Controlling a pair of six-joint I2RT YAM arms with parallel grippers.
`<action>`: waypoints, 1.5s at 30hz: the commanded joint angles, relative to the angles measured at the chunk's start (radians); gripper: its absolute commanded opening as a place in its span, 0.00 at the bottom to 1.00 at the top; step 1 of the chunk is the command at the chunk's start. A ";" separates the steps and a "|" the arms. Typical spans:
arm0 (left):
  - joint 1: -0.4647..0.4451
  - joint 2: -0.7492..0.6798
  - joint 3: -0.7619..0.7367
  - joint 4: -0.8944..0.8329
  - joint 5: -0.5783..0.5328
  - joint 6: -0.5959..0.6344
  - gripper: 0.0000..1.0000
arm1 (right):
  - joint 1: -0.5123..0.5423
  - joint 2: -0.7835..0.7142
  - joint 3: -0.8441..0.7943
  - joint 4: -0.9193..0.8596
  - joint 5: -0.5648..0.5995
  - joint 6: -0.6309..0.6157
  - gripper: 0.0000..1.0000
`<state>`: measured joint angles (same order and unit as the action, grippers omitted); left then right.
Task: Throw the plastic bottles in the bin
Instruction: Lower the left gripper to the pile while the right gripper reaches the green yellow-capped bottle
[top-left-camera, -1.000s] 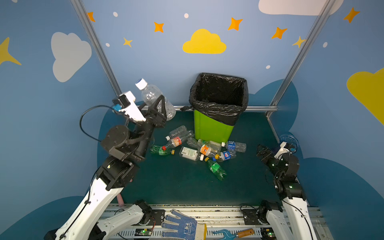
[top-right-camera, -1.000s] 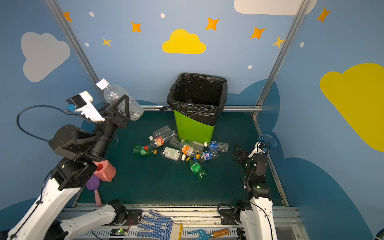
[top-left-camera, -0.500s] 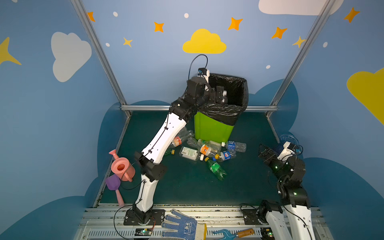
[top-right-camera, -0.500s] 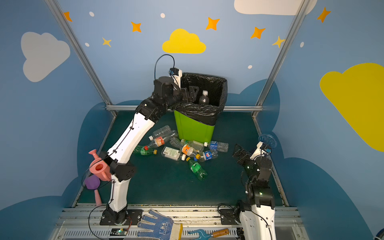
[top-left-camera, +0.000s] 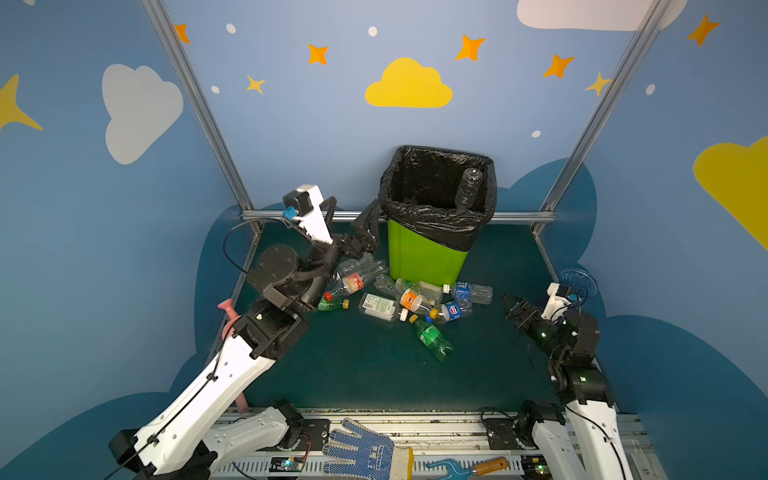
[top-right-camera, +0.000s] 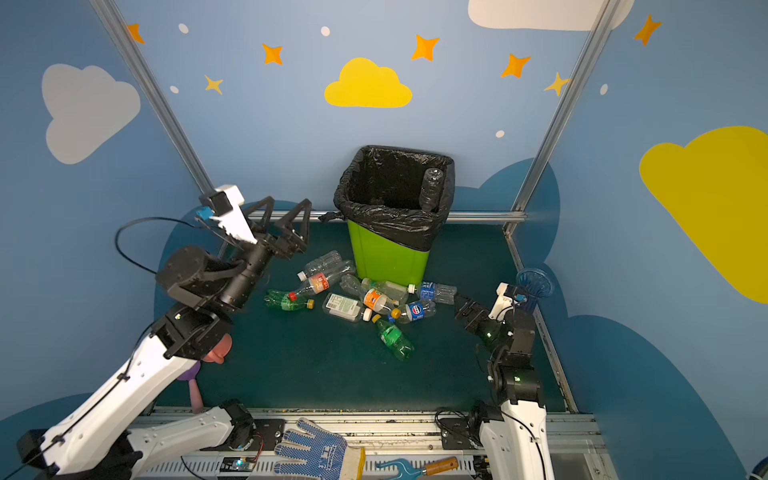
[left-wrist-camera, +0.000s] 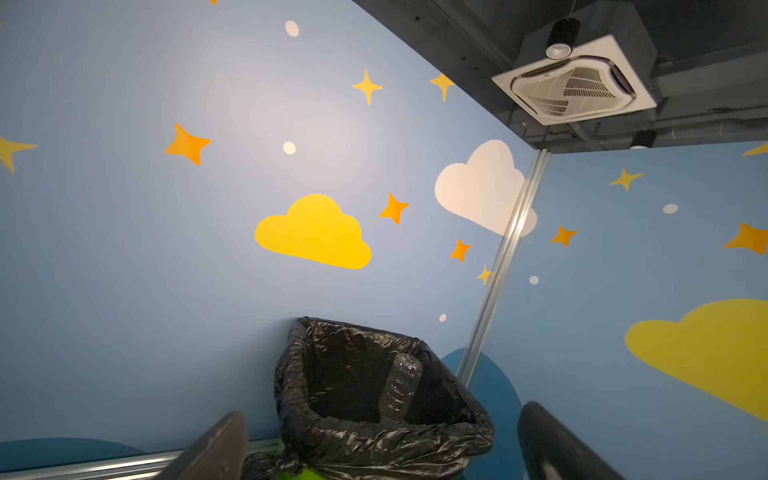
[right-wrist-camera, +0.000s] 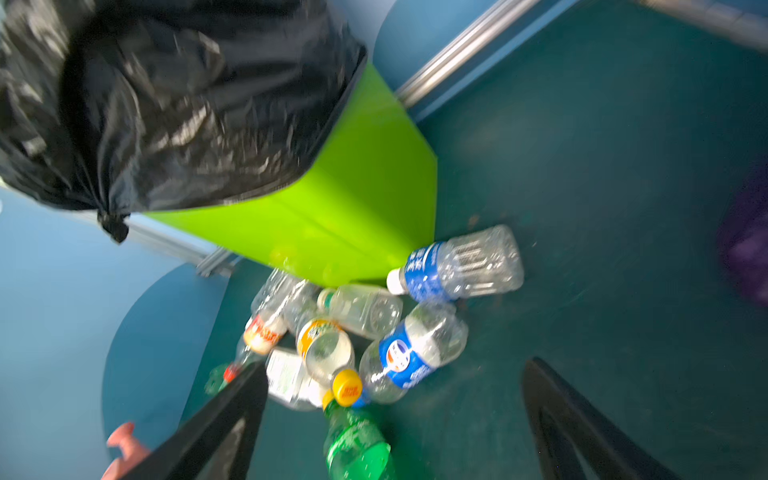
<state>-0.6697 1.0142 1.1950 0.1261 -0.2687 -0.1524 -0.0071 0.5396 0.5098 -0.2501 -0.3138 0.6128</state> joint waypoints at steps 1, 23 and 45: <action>0.040 -0.026 -0.158 -0.063 -0.071 -0.088 1.00 | 0.086 0.006 -0.028 0.028 -0.001 -0.001 0.93; 0.093 -0.152 -0.494 -0.224 -0.135 -0.325 1.00 | 0.679 0.533 0.100 0.010 0.210 -0.156 0.92; 0.133 -0.216 -0.552 -0.268 -0.141 -0.349 1.00 | 0.795 0.895 0.391 -0.230 0.335 -0.260 0.91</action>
<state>-0.5438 0.8135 0.6502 -0.1249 -0.3981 -0.4927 0.7708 1.4029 0.8547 -0.4080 -0.0174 0.3798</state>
